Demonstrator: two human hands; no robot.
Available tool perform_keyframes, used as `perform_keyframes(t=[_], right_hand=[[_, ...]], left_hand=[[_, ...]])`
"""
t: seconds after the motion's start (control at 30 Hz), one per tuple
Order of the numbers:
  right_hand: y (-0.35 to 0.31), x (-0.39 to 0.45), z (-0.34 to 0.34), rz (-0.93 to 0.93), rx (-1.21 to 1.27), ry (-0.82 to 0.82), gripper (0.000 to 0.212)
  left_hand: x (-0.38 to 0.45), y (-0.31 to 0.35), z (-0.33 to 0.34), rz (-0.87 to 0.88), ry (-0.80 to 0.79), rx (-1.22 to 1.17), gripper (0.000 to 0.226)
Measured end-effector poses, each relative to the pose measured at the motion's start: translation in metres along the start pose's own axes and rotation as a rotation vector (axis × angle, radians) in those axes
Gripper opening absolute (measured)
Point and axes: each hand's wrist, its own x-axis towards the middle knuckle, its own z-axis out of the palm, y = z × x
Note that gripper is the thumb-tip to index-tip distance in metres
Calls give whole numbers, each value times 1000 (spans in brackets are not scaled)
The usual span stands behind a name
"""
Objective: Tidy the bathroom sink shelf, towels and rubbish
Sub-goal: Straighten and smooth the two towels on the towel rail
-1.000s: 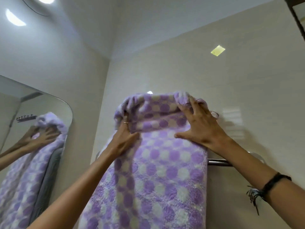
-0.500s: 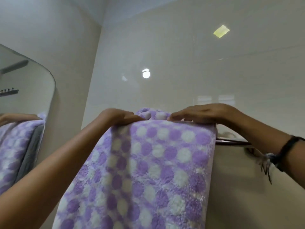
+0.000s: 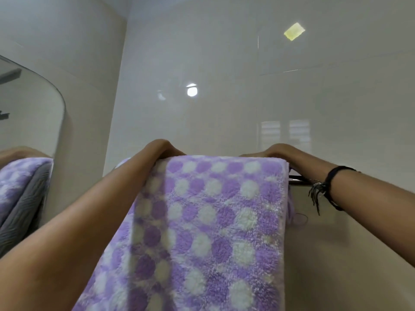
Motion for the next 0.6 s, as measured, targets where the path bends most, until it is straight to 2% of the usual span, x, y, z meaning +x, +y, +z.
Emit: perform_keyframes(t=[0.07,0.13,0.2,0.27,0.3,0.37,0.5,0.6], right_hand=[[-9,-3,-4,-9,-6,-132,37],[-20,-3,-7,-129,-69,-240,41],[-35,-5,-7,-240,-120,-246,26],[-47,2,-5,-311,-105,-197,19],[-53,4,-3,-325,-53,-183,18],[-62,13,1,-331,10,-229,24],[-80,22,-4,-175,143,-499,26],[-92,27,-6,-141,141,-570,31]], left_hand=[[0,-5,4,70,29,-84,32],[3,-6,10,280,165,-5,18],[-3,0,15,442,347,167,14],[-6,2,17,543,443,165,18],[-7,2,16,574,420,136,18],[-7,-1,11,528,313,61,18],[-19,-3,4,395,61,87,32],[-27,-3,3,262,17,56,48]])
